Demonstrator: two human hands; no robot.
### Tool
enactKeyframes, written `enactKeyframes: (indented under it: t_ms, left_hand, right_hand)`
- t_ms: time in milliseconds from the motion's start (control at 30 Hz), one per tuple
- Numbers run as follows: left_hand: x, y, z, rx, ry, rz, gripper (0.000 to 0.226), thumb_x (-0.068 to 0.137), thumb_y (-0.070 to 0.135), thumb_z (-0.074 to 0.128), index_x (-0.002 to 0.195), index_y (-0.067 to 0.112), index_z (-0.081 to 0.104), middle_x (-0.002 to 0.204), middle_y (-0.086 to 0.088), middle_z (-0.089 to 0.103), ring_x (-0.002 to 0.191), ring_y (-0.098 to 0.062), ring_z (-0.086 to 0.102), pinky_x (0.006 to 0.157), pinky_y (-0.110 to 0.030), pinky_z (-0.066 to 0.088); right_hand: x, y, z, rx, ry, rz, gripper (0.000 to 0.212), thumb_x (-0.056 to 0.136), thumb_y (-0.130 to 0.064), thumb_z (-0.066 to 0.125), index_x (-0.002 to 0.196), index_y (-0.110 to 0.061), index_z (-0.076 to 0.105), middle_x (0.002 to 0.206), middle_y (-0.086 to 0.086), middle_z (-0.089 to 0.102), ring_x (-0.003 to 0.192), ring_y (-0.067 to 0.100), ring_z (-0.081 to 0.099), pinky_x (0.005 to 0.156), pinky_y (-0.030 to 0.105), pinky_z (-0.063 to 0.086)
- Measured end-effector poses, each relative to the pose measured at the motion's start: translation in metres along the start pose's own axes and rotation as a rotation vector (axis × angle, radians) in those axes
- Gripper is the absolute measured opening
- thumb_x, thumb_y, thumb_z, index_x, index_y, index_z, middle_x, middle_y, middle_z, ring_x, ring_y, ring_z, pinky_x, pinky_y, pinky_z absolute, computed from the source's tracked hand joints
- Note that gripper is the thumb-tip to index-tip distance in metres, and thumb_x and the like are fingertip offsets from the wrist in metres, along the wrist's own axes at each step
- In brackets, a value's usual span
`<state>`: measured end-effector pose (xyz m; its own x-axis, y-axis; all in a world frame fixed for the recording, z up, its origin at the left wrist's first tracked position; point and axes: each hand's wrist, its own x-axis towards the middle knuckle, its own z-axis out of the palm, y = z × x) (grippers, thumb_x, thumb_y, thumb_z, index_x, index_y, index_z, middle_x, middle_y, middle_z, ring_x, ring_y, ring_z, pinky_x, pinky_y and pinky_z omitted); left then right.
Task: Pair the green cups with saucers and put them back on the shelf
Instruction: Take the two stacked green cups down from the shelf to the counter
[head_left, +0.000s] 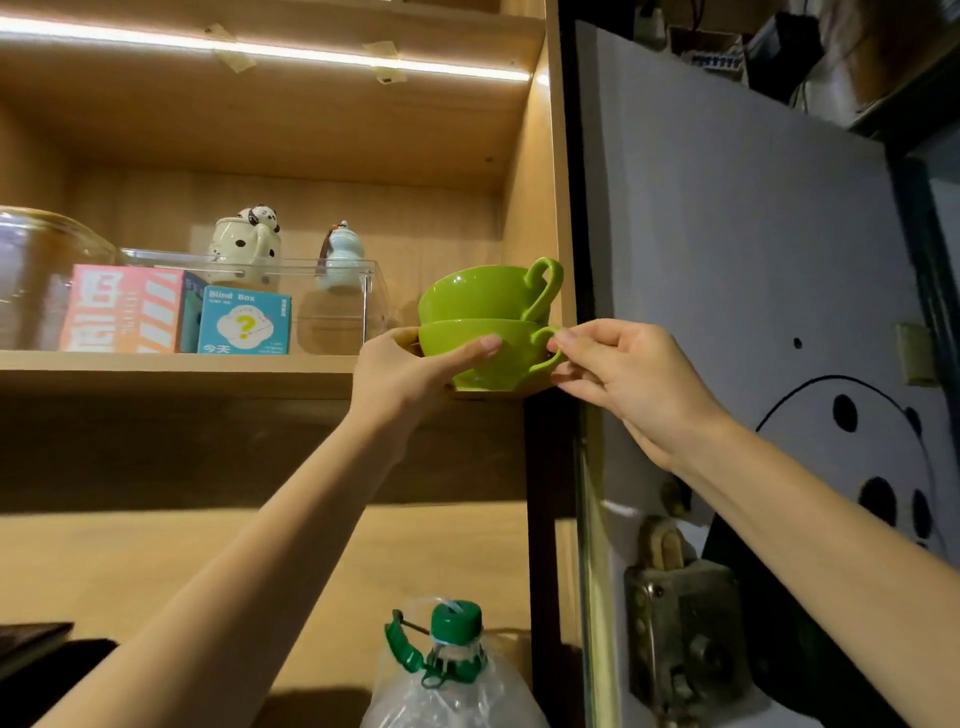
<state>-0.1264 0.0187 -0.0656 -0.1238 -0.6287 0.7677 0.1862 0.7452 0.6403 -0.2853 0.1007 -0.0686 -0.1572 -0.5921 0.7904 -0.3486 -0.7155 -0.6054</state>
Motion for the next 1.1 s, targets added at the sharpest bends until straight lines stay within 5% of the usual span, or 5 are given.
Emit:
enactKeyframes:
  t_ms: [433, 533, 633, 900, 1100]
  left_hand:
    - [-0.128, -0.073, -0.013, 0.001, -0.044, -0.145, 0.082, 0.049, 0.030, 0.081, 0.121, 0.005, 0.052, 0.109, -0.007, 0.066, 0.092, -0.010, 0.064, 0.063, -0.011, 0.052]
    - [-0.159, -0.090, -0.018, -0.023, -0.071, -0.185, 0.072, 0.054, 0.013, 0.081, 0.119, 0.007, 0.051, 0.110, -0.006, 0.064, 0.093, -0.008, 0.064, 0.065, -0.010, 0.052]
    - [-0.196, -0.109, -0.025, -0.022, -0.087, -0.251, 0.079, 0.046, 0.013, 0.086, 0.117, 0.012, 0.050, 0.110, -0.003, 0.065, 0.097, -0.007, 0.065, 0.078, -0.018, 0.055]
    - [-0.294, -0.175, -0.045, 0.025, -0.175, -0.467, 0.081, 0.043, 0.006, 0.085, 0.108, 0.024, 0.040, 0.115, 0.005, 0.055, 0.097, 0.004, 0.060, 0.077, -0.013, 0.051]
    - [-0.370, -0.212, -0.055, 0.099, -0.237, -0.590, 0.103, 0.027, 0.028, 0.085, 0.120, 0.023, 0.042, 0.112, 0.012, 0.059, 0.095, 0.012, 0.059, 0.082, -0.011, 0.048]
  right_hand:
    - [-0.130, 0.055, 0.017, -0.009, -0.029, 0.221, 0.010, 0.087, -0.014, 0.056, 0.080, -0.016, 0.063, 0.079, 0.003, 0.067, 0.082, 0.012, 0.065, 0.082, 0.023, 0.055]
    - [-0.165, 0.073, 0.021, -0.009, -0.050, 0.274, 0.016, 0.086, -0.013, 0.058, 0.074, -0.021, 0.065, 0.103, 0.004, 0.067, 0.104, 0.014, 0.061, 0.097, 0.038, 0.050]
    - [-0.205, 0.090, 0.027, 0.026, -0.080, 0.351, 0.018, 0.086, -0.009, 0.058, 0.073, -0.020, 0.064, 0.133, 0.007, 0.054, 0.121, 0.012, 0.052, 0.104, 0.032, 0.042]
    - [-0.316, 0.139, 0.046, 0.109, -0.081, 0.528, 0.009, 0.083, 0.003, 0.057, 0.080, -0.002, 0.063, 0.112, 0.008, 0.060, 0.090, -0.024, 0.055, 0.075, 0.000, 0.044]
    - [-0.401, 0.180, 0.059, 0.086, -0.048, 0.609, 0.021, 0.080, 0.008, 0.059, 0.069, -0.010, 0.058, 0.113, -0.003, 0.054, 0.103, -0.001, 0.057, 0.081, 0.003, 0.045]
